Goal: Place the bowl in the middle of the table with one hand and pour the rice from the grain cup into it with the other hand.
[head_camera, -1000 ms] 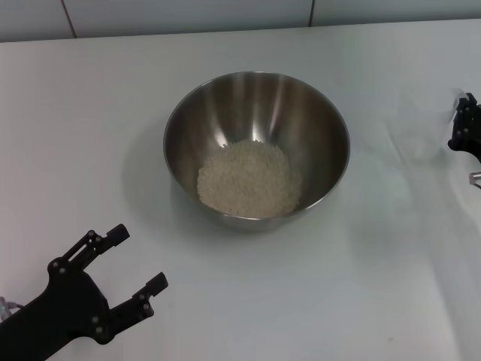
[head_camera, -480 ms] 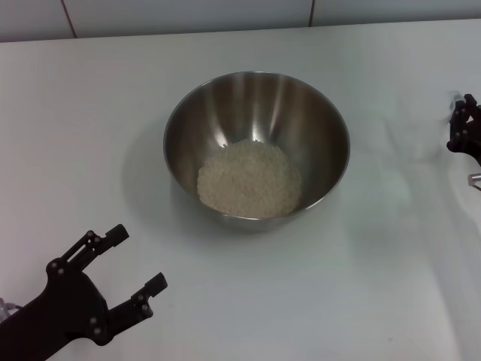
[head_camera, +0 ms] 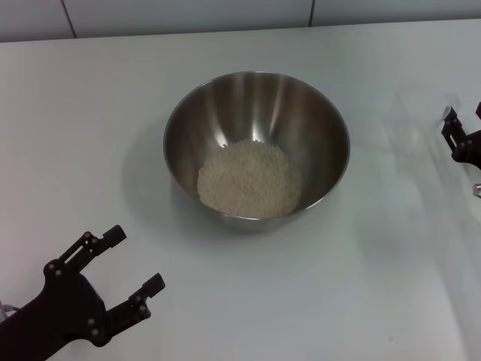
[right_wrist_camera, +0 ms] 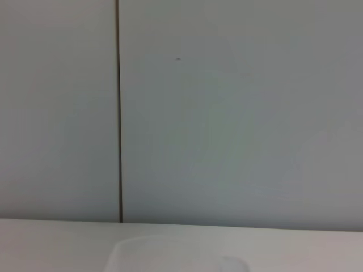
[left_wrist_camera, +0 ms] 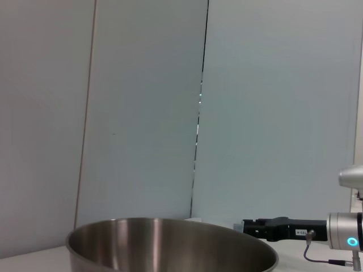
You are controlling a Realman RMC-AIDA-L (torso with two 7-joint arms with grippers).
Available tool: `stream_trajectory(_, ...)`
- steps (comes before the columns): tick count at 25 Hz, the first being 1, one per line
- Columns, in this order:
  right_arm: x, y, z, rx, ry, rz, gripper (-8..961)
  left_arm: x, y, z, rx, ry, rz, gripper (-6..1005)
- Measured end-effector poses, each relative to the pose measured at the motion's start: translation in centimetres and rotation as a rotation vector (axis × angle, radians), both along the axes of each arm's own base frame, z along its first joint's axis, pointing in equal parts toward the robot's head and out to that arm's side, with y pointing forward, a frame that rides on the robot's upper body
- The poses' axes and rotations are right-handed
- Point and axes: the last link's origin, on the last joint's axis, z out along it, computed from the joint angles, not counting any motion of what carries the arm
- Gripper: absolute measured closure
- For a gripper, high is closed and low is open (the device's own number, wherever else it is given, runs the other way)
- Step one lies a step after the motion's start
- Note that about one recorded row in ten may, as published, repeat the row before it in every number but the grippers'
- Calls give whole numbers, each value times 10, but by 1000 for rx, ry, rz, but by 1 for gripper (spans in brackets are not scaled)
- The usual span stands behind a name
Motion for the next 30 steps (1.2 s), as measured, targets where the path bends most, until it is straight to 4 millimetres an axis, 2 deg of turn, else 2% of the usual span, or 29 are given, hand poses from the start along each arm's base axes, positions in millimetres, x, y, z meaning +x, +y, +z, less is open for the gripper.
stream_trajectory(1,0,-1,0,2,3,1,682,0,0,0,0,0,0,131)
stream_trajectory(6,1,-4,3,12,5,9,447,0,-1,0,2,-2,3,131)
stream_trajectory(12,2,-5,4,13,4,7,217,-1,-1,1,5,-2,5,131)
stream_trajectory(19,4,-16,2,2,13,22,205,-1,-1,1,3,0,1,131)
stream_trajectory(23,3,-35,3,0,57,74,206,-1,-1,1,4,2,-1,131)
stream_trajectory(30,3,-70,16,90,95,142,206,-1,1,2,7,2,-2,131)
